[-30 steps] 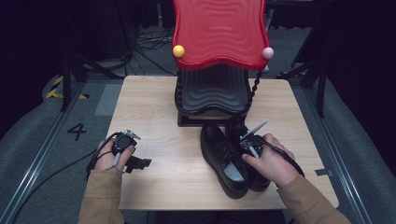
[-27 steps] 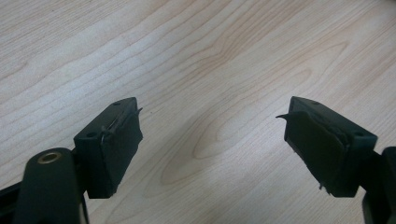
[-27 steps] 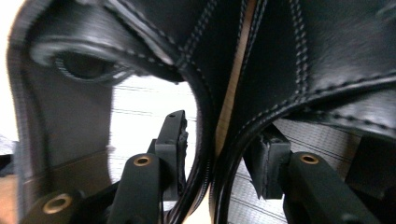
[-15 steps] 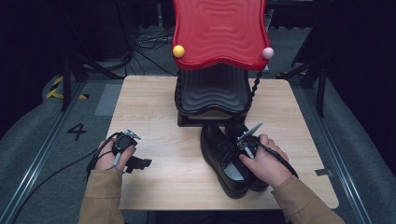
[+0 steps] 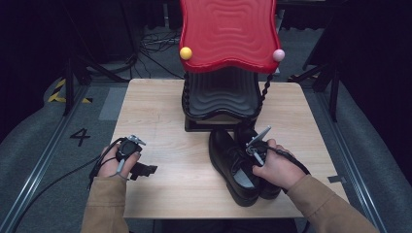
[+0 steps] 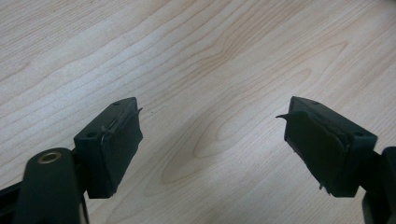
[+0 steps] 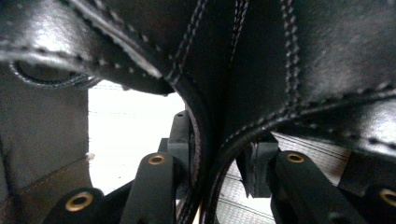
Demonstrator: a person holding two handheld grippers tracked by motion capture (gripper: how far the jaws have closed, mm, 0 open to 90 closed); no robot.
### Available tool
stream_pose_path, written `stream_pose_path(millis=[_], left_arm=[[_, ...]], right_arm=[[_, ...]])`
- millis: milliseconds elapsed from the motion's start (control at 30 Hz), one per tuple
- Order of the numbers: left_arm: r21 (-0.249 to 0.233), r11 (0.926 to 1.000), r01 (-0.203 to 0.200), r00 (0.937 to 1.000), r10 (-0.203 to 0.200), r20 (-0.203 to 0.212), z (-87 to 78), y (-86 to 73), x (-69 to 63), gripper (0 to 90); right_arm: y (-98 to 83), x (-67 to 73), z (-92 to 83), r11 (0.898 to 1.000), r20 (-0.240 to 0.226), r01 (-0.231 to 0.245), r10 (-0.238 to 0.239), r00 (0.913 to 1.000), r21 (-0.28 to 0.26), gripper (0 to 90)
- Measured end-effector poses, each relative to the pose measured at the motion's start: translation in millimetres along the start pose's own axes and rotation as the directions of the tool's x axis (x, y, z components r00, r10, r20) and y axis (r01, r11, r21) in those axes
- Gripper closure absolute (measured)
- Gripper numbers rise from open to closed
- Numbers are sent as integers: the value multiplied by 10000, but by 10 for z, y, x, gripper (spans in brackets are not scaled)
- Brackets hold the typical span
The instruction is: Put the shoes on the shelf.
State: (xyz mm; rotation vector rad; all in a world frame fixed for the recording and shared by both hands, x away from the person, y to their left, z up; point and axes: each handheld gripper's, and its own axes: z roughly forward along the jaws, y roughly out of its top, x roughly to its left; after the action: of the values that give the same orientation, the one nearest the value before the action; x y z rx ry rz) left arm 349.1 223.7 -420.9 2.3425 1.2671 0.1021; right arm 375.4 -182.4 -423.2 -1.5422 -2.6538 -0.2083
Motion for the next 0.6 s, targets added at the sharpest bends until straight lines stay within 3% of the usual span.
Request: stream_pose_path(millis=[133, 300, 400, 467, 600], left_arm=[[-28, 10000, 45, 10000, -45, -2, -7, -5, 4, 193], [-64, 9999, 79, 10000, -79, -21, -13, -10, 20, 194], [-19, 10000, 92, 10000, -92, -14, -6, -12, 29, 195], [-30, 10000, 41, 10000, -41, -33, -11, -11, 28, 196], [-113, 9999, 77, 10000, -77, -26, -24, -18, 35, 195]], right_arm=[[21, 28, -3, 9998, 169, 156, -158, 9997, 117, 717], [70, -22, -36, 9984, -97, -348, 353, 9993, 440, 801], [96, -6, -46, 9970, 10, -477, 477, 9989, 615, 815], [100, 17, -56, 9975, 354, -329, 307, 9989, 625, 821], [97, -12, -97, 9966, 284, -509, 491, 9984, 648, 827]])
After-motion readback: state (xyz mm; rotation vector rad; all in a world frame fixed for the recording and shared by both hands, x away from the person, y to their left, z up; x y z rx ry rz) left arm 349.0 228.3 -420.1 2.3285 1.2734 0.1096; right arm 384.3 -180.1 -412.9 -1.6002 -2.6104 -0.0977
